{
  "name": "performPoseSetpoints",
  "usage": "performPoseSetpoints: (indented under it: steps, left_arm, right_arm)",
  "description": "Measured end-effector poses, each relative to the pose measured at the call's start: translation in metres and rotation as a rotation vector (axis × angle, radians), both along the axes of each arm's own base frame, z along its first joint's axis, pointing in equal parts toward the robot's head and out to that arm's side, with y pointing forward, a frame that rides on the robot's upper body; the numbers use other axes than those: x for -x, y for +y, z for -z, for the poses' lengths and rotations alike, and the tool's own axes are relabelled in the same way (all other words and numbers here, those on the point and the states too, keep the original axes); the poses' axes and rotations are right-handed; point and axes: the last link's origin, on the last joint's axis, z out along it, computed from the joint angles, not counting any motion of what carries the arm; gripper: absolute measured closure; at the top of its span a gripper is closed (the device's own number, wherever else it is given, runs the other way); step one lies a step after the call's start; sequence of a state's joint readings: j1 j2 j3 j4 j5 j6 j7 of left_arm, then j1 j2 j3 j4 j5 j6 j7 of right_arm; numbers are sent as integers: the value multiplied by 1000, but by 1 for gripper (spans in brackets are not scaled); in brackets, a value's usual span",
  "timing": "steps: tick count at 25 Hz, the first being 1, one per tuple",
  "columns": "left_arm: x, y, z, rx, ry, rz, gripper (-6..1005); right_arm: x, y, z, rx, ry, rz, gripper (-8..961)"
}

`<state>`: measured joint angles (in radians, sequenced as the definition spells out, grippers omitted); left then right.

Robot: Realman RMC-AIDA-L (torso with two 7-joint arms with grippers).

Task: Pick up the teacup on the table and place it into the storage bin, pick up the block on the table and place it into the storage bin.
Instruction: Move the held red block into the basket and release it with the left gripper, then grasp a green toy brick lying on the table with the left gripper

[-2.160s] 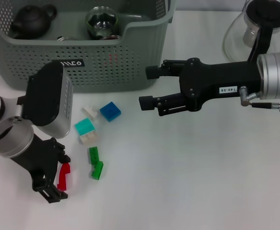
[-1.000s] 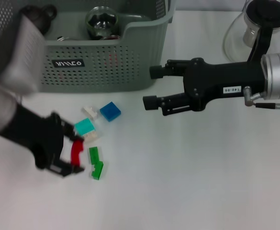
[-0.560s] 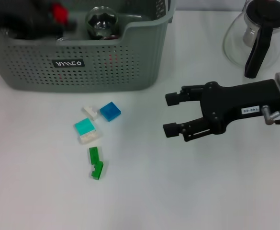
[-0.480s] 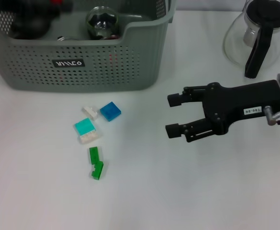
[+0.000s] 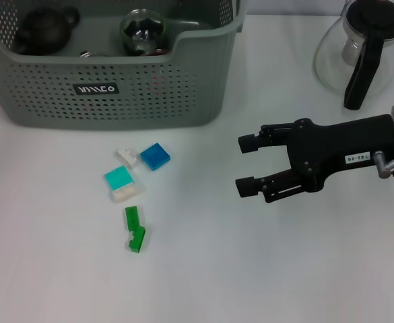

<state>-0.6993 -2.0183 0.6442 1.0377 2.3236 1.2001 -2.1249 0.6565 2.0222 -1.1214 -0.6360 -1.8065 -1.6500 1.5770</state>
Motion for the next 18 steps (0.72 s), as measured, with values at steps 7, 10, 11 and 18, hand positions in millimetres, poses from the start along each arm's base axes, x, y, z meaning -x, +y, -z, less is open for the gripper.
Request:
performPoseSetpoints:
  steps: [7,10,11,18]
  left_arm:
    - [-2,2,-9,-21,19,2,185]
    - [-6,-3,-15,-3,11,19,116]
    - [-11,-9,-17,29,3,46,94]
    - [-57,-87,-3,442,7,498,48]
  right_arm:
    - [-1,0,1,-9,3,1,13]
    - [-1,0,1,-12,5,-3,13]
    - [-1,0,1,-13,5,-4,13]
    - [0,3,1,-26,0,-5,13]
